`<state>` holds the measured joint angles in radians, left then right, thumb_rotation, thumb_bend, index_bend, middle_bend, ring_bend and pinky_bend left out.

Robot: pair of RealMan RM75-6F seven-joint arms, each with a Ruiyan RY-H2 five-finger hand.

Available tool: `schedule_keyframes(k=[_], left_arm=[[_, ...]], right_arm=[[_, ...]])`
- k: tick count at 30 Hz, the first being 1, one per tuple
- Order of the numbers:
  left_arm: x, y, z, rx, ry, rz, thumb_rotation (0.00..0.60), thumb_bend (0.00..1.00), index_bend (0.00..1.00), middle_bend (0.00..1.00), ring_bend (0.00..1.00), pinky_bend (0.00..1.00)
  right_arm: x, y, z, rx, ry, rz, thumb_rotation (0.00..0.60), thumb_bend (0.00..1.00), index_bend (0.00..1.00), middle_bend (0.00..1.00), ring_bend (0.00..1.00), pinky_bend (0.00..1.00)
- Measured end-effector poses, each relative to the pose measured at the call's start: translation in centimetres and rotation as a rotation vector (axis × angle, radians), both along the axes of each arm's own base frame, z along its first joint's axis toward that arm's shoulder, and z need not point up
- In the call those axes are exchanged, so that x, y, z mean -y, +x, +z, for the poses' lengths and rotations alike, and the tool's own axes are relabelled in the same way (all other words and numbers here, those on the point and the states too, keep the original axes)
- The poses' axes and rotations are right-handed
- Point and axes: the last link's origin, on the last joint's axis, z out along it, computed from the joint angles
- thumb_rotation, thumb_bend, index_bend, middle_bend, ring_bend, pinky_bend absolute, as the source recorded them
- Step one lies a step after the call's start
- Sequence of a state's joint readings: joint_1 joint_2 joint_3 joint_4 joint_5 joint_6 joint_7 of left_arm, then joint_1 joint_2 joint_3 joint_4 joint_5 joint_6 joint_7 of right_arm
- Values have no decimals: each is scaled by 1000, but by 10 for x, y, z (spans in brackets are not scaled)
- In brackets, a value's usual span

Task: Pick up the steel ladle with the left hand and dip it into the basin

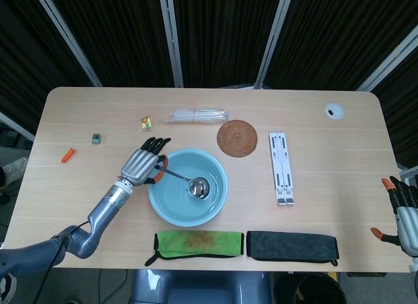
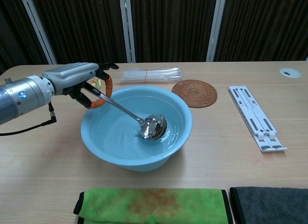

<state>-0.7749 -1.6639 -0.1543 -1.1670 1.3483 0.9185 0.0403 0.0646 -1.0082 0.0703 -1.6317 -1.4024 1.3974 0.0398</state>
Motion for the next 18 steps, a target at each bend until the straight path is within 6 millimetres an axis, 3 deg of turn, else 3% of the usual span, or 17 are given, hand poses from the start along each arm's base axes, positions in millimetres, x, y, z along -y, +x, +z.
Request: schedule_keyframes(k=[8, 18], left_arm=[[7, 4, -3, -6, -24, -14, 600, 434, 598, 0, 0, 0], [11, 5, 8, 5, -77, 21, 600, 433, 604, 0, 0, 0]], right_arm=[[0, -1, 1, 2, -5, -1, 600, 0, 0, 0, 0, 0], [0, -1, 2, -1, -14, 1, 600, 0, 0, 0, 0, 0]])
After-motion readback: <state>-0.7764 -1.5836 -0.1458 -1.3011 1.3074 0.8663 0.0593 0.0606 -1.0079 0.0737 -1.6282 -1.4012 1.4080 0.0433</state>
